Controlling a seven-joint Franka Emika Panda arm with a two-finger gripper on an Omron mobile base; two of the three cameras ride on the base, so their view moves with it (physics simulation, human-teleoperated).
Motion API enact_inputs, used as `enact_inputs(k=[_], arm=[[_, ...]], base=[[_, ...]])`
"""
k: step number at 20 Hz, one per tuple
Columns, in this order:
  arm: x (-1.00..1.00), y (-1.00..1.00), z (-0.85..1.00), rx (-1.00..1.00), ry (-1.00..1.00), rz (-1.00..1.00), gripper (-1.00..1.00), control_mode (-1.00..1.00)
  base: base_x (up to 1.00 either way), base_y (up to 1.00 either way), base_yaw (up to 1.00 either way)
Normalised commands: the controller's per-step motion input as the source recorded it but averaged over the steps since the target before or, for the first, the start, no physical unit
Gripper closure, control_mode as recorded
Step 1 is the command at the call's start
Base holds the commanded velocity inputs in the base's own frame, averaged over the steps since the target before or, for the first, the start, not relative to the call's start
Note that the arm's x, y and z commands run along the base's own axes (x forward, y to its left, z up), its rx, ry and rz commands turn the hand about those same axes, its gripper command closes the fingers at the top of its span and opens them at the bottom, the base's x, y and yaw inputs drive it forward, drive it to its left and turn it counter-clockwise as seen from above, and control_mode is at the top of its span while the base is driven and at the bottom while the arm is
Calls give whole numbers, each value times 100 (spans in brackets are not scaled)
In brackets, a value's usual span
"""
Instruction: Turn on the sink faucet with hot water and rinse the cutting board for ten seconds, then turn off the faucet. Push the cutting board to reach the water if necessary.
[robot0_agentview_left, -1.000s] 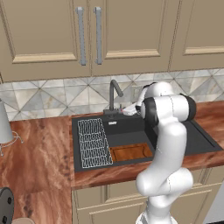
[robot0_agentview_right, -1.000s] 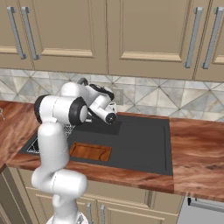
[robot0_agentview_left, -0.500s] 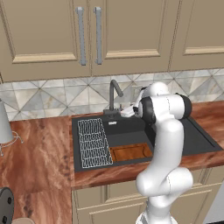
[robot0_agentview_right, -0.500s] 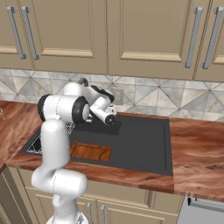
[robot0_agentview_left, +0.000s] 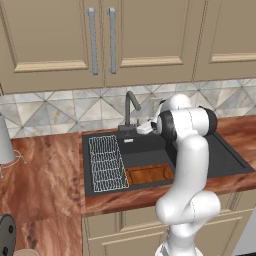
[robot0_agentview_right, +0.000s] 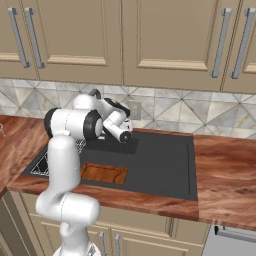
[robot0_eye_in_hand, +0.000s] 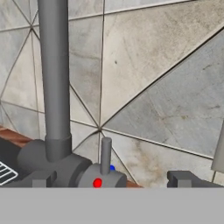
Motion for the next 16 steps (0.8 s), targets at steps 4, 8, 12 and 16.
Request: enact_inputs(k=[4,8,12,16], arm=[[4,0,0,1,0,0,-100,-100],[5,1,0,0,0,0,-100,-100],[5,4,0,0,0,0,-100,-100],[4,5,0,0,0,0,-100,-100]], base=[[0,0,0],[0,0,0],[0,0,0],[0,0,0]])
